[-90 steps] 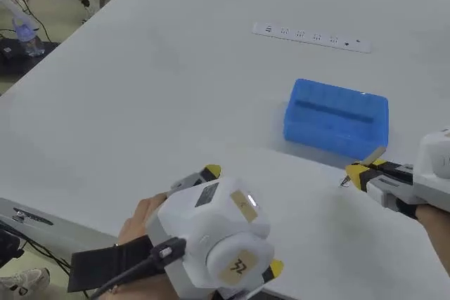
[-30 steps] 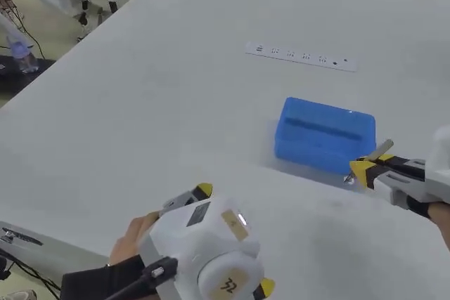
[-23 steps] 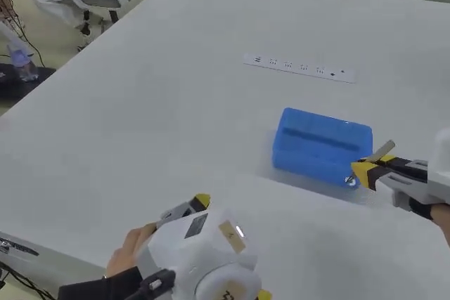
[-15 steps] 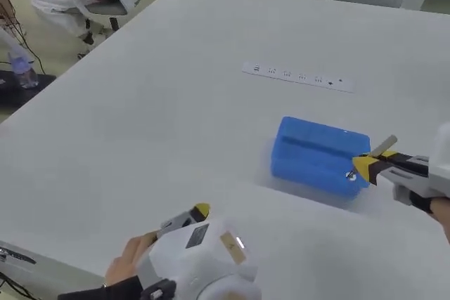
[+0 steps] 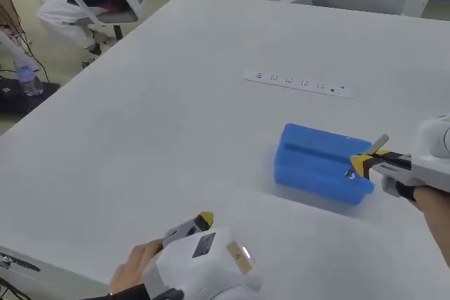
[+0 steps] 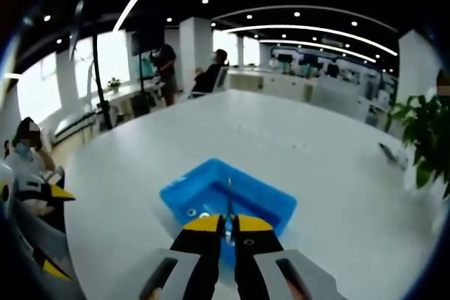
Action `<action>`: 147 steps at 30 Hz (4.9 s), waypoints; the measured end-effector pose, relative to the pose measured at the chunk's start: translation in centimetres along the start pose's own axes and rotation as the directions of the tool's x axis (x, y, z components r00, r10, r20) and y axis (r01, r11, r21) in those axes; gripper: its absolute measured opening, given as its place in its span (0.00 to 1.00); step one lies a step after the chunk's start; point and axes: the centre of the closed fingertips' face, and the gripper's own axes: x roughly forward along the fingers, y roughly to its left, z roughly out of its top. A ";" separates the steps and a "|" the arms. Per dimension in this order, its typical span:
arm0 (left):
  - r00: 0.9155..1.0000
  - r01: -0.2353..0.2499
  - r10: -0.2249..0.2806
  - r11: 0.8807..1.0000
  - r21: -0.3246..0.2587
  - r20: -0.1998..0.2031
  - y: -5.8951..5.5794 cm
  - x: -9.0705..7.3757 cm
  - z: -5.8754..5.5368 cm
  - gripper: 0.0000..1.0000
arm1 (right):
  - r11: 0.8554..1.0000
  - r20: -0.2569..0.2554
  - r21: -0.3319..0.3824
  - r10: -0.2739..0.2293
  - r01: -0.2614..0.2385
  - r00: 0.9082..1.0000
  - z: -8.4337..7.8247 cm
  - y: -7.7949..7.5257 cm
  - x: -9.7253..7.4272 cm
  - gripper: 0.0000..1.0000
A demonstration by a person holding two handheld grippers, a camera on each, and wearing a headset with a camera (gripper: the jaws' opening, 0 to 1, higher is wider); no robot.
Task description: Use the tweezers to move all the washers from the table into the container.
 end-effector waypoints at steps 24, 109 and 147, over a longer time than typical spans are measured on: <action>1.000 -0.008 0.008 1.000 -0.002 -0.008 0.2 0.0 -0.1 0.86 | 1.000 -0.129 0.021 -0.005 0.007 0.992 -4.0 -0.9 2.8 0.03; 0.843 0.464 -0.531 0.801 0.379 0.089 -8.3 -1.4 12.5 0.00 | 0.721 -0.380 -0.446 0.384 -0.530 0.842 -10.3 14.4 -9.7 0.04; 0.857 0.513 -0.478 0.751 0.416 -0.194 -2.1 8.6 5.4 0.00 | 0.762 -0.478 -0.524 0.107 -0.381 0.872 -13.1 8.4 -2.8 0.14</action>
